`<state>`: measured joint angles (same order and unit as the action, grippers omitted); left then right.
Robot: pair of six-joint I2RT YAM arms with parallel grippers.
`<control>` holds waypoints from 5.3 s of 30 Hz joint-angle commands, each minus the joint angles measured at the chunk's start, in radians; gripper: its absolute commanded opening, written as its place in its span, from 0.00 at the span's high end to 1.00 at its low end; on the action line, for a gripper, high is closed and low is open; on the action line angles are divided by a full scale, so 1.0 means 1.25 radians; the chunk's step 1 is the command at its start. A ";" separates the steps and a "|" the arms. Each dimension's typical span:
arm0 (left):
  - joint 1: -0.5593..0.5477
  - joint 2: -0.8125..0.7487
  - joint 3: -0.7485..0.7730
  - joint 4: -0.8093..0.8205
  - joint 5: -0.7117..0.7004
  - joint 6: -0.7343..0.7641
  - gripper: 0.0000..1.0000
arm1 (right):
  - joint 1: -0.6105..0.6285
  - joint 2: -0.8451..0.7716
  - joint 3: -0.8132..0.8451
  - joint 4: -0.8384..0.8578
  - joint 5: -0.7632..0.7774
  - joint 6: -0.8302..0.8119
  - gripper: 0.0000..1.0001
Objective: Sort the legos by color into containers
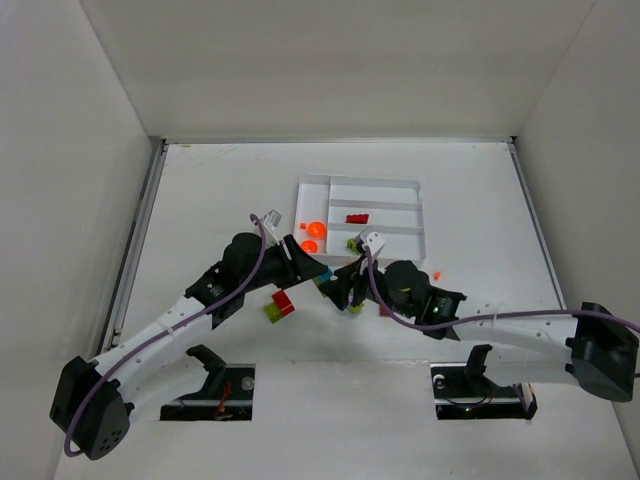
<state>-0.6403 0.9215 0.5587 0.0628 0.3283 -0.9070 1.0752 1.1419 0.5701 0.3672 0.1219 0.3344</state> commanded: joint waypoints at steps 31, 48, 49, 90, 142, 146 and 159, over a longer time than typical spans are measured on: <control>-0.018 -0.192 -0.031 -0.004 -0.293 0.065 0.41 | -0.032 0.068 0.063 0.114 0.127 0.150 0.73; -0.274 -0.126 -0.097 0.142 -0.550 0.166 0.37 | -0.075 0.158 0.142 0.108 0.172 0.313 0.73; -0.274 -0.121 -0.103 0.163 -0.555 0.167 0.37 | -0.075 0.155 0.139 0.109 0.172 0.323 0.73; -0.247 -0.146 -0.199 0.304 -0.604 0.218 0.82 | -0.215 0.067 0.046 0.162 -0.034 0.460 0.72; -0.131 0.530 0.235 0.253 -0.407 0.297 0.77 | -0.436 0.222 0.126 0.036 0.154 0.306 0.41; -0.120 0.553 0.268 0.223 -0.399 0.313 0.77 | -0.376 0.165 0.066 0.041 0.194 0.306 0.41; -0.085 0.596 0.298 0.173 -0.342 0.343 0.53 | -0.272 0.018 -0.029 -0.006 0.258 0.298 0.37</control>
<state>-0.7506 1.6707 0.8928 0.2874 -0.1146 -0.5014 0.7013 1.2106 0.5499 0.3447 0.4061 0.7113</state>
